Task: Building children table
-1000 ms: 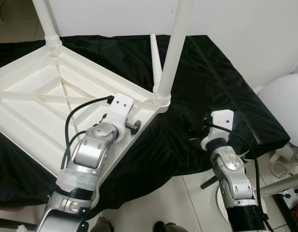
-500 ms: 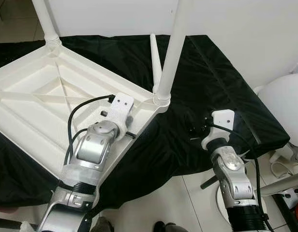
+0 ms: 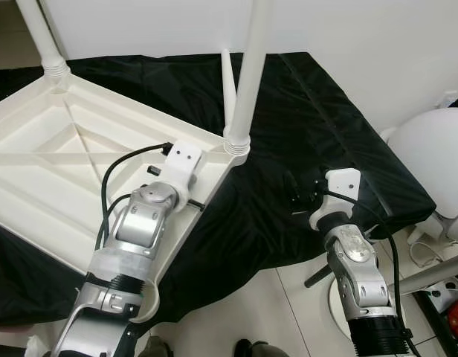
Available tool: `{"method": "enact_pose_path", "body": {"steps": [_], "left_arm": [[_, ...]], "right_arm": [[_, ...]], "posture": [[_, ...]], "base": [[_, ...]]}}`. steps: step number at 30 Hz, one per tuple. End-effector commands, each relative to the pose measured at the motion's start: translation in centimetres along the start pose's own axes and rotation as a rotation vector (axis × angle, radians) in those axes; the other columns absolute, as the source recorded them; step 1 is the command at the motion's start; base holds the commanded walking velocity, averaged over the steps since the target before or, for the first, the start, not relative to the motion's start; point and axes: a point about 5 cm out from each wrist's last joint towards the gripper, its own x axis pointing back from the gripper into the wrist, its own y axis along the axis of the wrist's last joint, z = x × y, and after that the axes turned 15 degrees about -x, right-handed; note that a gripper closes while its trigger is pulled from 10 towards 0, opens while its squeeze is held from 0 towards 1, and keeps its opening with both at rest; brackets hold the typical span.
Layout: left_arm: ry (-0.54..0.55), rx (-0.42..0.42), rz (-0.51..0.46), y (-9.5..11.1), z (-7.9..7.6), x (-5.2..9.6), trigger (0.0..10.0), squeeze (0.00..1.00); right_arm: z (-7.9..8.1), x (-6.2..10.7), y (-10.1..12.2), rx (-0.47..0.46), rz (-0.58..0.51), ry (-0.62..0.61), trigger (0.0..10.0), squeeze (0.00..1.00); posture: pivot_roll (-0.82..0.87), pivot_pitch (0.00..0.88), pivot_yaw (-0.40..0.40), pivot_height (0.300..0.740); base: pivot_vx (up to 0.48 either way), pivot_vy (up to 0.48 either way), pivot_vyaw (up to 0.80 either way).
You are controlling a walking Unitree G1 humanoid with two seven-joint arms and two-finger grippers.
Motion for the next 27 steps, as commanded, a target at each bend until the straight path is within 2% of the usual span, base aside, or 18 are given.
{"method": "enact_pose_path", "body": {"steps": [1, 2, 3, 5, 6, 13, 14, 16, 17, 27], "left_arm": [[0.315, -0.021, 0.151, -2.7, 4.4, 0.6, 2.7, 0.0], [0.315, -0.021, 0.151, -2.7, 4.4, 0.6, 2.7, 0.0], [0.324, -0.024, 0.163, -3.1, 5.1, 0.7, 4.5, 0.0], [0.324, -0.024, 0.163, -3.1, 5.1, 0.7, 4.5, 0.0], [0.327, -0.046, 0.185, -3.7, 5.8, 0.9, 10.0, 0.0], [0.331, -0.062, 0.205, -4.2, 6.2, 1.0, 10.0, 0.0], [0.33, -0.054, 0.206, -4.3, 6.2, 1.0, 10.0, 0.15], [0.33, -0.054, 0.206, -4.3, 6.2, 1.0, 10.0, 0.15], [0.327, -0.048, 0.202, -4.3, 6.2, 1.0, 10.0, 0.98], [0.3, -0.051, 0.183, -4.3, 6.1, 0.9, 10.0, 1.0]], "right_arm": [[-0.2, 0.1, 0.0, 0.003, 0.007, -0.013, 10.0, 0.0], [-0.2, 0.1, 0.0, 0.003, 0.007, -0.013, 10.0, 0.0], [-0.2, 0.1, -0.1, 0.004, 0.007, -0.013, 10.0, 0.0], [-0.2, 0.1, -0.1, 0.004, 0.007, -0.013, 10.0, 0.0], [-0.2, 0.2, -0.1, 0.003, 0.009, -0.014, 10.0, 0.0], [-0.2, 0.1, -0.1, 0.004, 0.01, -0.013, 10.0, 0.0], [-0.2, 0.1, -0.1, 0.004, 0.01, -0.012, 10.0, 0.0], [-0.2, 0.1, -0.1, 0.004, 0.01, -0.012, 10.0, 0.0], [-0.2, 0.1, -0.1, 0.004, 0.01, -0.011, 10.0, 0.0], [-0.1, 0.1, -0.1, 0.005, 0.012, -0.007, 10.0, 0.0]], "posture": [[0.1, 0.145, -0.035, 0.74], [0.1, 0.145, -0.035, 0.74], [0.1, 0.145, -0.035, 0.74], [0.1, 0.145, -0.035, 0.74], [0.1, 0.147, -0.037, 0.74], [0.1, 0.146, -0.038, 0.74], [0.1, 0.146, -0.04, 0.74], [0.1, 0.146, -0.04, 0.74], [0.1, 0.146, -0.04, 0.74], [0.1, 0.142, -0.045, 0.74]], "base": [[0.0, 0.0, 0.0], [0.0, 0.0, 0.0], [0.0, 0.0, 0.0], [0.0, 0.0, 0.0], [0.0, 0.0, 0.0], [0.0, 0.0, 0.0], [0.0, 0.0, 0.0], [0.0, 0.0, 0.0], [0.0, 0.0, 0.0], [0.0, 0.0, 0.0]]}}
